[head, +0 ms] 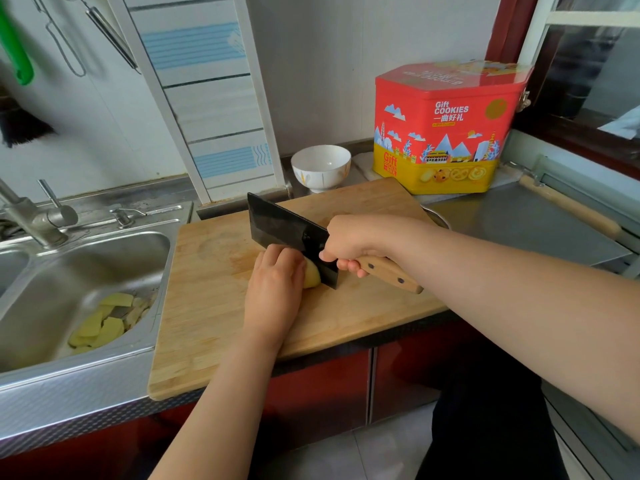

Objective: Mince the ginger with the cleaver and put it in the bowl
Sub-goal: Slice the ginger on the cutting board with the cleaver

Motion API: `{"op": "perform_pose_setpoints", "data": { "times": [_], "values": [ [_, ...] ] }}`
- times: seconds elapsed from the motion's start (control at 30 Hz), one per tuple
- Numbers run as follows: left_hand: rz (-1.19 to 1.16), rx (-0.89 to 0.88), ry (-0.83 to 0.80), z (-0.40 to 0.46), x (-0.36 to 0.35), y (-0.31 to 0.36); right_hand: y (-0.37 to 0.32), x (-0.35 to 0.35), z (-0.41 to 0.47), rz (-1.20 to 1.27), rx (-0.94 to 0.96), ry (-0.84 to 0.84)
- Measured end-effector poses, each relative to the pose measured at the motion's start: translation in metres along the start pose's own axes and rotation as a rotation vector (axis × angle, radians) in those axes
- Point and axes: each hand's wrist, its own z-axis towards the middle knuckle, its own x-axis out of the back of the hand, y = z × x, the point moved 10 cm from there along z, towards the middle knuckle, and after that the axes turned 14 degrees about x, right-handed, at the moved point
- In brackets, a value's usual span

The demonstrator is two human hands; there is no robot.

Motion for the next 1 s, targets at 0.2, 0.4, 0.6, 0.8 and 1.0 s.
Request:
{"op": "perform_pose_setpoints", "data": {
  "times": [0.2, 0.4, 0.6, 0.8, 1.0],
  "values": [
    [-0.001, 0.017, -0.035, -0.001, -0.004, -0.006, 0.0, 0.001, 0.004, -0.022, 0.005, 0.005],
    [-0.004, 0.024, -0.021, -0.002, -0.003, -0.005, 0.019, 0.007, -0.002, 0.146, -0.084, 0.007],
    [0.05, 0.004, 0.015, -0.003, -0.004, 0.0, -0.007, 0.007, -0.015, -0.038, 0.052, 0.07],
    [0.047, 0.005, 0.018, -0.003, -0.003, 0.0, -0.019, 0.018, -0.022, -0.103, 0.078, 0.127],
    [0.039, 0.013, 0.003, -0.001, -0.006, -0.002, -0.022, 0.02, -0.028, -0.107, 0.076, 0.135]
  ]
}}
